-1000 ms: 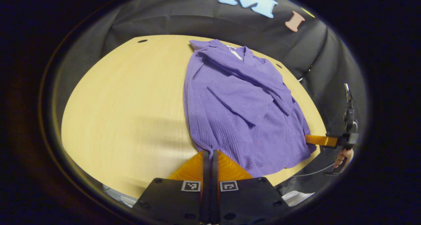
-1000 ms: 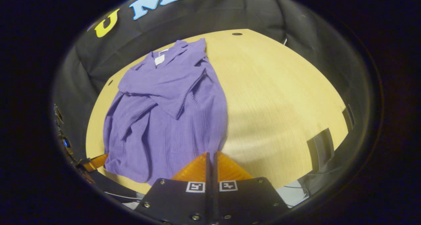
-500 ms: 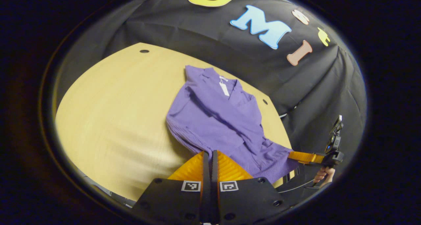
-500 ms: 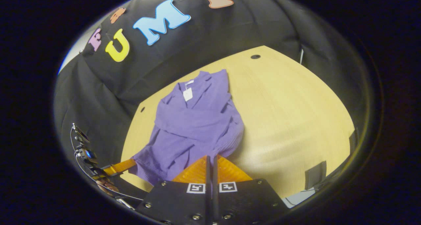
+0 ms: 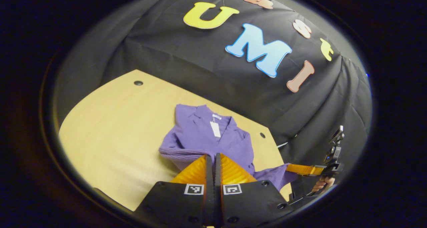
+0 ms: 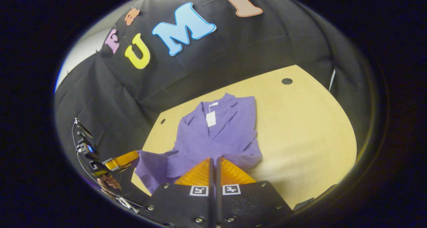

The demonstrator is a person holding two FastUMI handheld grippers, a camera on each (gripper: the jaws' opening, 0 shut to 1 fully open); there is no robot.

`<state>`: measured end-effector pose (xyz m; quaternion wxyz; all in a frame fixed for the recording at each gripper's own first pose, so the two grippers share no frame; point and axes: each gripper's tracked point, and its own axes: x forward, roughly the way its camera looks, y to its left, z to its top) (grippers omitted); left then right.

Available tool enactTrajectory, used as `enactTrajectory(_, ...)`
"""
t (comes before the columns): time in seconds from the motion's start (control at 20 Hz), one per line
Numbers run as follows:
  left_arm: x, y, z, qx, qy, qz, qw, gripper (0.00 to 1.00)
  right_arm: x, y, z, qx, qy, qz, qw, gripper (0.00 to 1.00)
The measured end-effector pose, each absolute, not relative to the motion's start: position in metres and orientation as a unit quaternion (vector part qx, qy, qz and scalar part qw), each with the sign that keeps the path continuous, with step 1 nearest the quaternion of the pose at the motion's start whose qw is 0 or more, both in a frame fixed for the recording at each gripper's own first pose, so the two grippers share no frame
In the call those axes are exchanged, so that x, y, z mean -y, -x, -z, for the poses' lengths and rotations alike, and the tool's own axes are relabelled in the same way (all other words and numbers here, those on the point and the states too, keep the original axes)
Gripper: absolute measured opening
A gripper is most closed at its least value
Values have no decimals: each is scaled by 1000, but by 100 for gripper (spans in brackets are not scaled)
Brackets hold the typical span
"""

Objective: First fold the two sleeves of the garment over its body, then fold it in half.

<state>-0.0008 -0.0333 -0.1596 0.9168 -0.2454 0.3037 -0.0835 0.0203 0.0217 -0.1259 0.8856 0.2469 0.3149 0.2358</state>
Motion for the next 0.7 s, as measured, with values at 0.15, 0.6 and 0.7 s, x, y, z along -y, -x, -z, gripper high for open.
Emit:
enactTrajectory(0.15,35,-46,143,-280,237,96,925,6,-21,-53,107,-294,-256,-228,892,1)
enactTrajectory(0.6,4,-156,139,-234,241,88,938,6,-19,-161,84,-265,-282,-184,904,1)
enactTrajectory(0.7,-6,-176,150,-235,247,78,937,6,-19,-183,86,-266,-295,-171,902,1)
